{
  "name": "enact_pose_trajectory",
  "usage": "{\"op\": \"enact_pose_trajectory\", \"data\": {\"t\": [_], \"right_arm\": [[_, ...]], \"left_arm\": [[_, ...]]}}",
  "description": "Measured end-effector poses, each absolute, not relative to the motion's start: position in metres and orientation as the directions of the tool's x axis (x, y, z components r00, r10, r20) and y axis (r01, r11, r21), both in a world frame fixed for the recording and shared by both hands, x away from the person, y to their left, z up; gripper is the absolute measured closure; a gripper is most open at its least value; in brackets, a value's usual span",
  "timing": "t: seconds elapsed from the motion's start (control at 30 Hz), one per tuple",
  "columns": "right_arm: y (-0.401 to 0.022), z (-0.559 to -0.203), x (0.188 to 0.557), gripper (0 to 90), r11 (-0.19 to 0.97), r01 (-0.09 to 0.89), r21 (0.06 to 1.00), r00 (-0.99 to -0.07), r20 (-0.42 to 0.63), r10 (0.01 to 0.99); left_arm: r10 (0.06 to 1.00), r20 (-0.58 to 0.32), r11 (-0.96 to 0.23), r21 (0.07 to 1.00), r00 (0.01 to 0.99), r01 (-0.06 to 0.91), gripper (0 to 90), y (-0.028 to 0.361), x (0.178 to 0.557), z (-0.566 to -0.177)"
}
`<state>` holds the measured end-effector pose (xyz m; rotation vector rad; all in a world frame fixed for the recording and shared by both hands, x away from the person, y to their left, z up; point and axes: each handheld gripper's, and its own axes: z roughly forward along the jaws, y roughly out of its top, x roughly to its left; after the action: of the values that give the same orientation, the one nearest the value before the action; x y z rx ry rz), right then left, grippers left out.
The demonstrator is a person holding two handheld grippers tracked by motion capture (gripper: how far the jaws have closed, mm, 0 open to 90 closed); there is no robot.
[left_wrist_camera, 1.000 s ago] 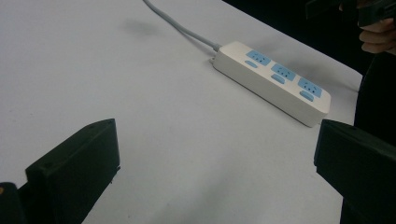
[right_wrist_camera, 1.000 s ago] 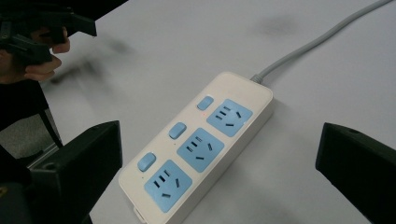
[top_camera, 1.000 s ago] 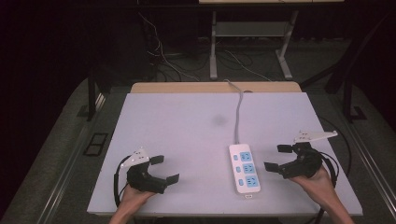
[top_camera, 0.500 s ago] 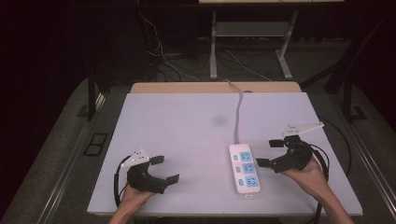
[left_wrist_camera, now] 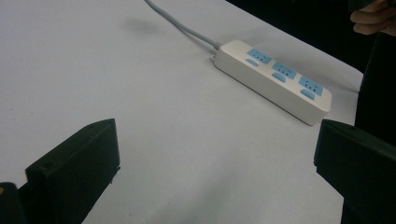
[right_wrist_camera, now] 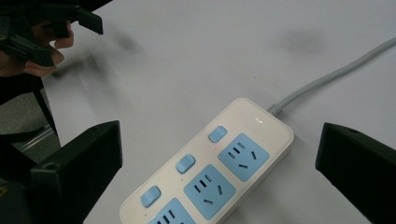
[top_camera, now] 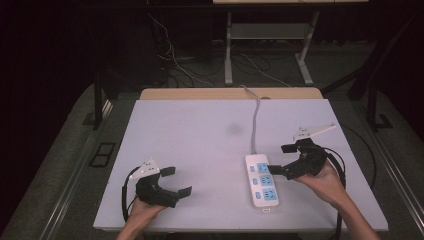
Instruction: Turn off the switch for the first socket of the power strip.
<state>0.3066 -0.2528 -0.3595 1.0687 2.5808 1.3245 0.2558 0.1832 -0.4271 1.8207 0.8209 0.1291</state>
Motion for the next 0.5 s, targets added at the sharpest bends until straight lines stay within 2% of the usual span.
{"op": "enact_pose_trajectory", "data": {"t": [0.5], "right_arm": [[-0.226,-0.366,0.318,0.4,0.462,0.545,0.699,-0.786,0.234,0.572]], "left_arm": [[0.588,-0.291,-0.177,0.864,0.755,0.471,0.0,0.184,0.256,-0.427]]}}
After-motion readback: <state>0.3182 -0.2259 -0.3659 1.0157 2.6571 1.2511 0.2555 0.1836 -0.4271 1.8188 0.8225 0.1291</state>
